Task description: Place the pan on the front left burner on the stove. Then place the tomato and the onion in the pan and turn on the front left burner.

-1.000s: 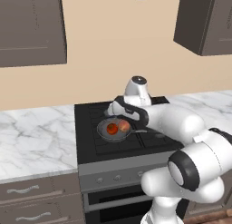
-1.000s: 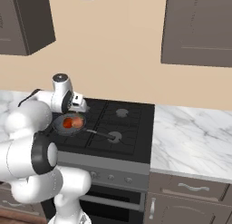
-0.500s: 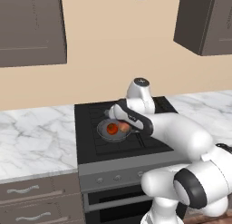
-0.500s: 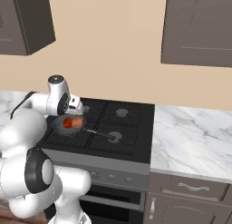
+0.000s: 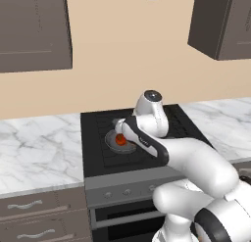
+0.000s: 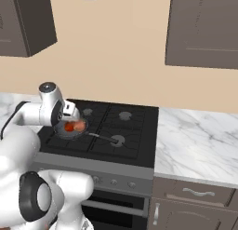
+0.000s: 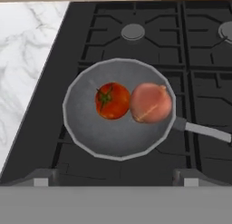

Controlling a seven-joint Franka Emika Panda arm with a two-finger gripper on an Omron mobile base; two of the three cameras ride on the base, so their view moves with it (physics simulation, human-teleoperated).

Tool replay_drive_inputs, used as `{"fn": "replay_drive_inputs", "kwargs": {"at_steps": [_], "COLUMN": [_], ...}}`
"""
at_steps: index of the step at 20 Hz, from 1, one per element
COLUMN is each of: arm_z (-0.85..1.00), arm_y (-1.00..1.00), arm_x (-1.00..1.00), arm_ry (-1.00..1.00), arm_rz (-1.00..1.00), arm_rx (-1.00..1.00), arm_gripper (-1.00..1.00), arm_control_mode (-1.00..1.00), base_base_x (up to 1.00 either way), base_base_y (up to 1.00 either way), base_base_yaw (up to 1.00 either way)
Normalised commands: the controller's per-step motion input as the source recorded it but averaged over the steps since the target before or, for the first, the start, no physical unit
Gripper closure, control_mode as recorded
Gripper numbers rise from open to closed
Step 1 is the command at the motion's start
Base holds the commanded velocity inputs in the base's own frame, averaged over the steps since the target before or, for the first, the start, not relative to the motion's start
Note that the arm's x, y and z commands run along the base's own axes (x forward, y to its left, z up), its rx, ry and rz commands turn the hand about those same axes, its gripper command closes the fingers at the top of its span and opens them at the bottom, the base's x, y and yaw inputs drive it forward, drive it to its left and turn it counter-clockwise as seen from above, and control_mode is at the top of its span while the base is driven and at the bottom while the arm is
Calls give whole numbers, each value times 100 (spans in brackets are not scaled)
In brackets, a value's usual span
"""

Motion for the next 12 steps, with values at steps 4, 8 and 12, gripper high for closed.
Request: {"fn": "replay_drive_inputs", "kwargs": {"at_steps": [4, 8, 12], "arm_z": [0, 0, 5], "arm_y": [11, 7, 5], "arm_x": [-29, -29, -26], "arm_ry": [-10, -16, -18], "arm_rz": [0, 0, -2], "arm_rx": [0, 0, 0], "arm_gripper": [-100, -100, -100], "arm_control_mode": [-100, -100, -100], "base_base_x": [0, 0, 0], "base_base_y": [0, 0, 0], "base_base_yaw": [0, 0, 0]}}
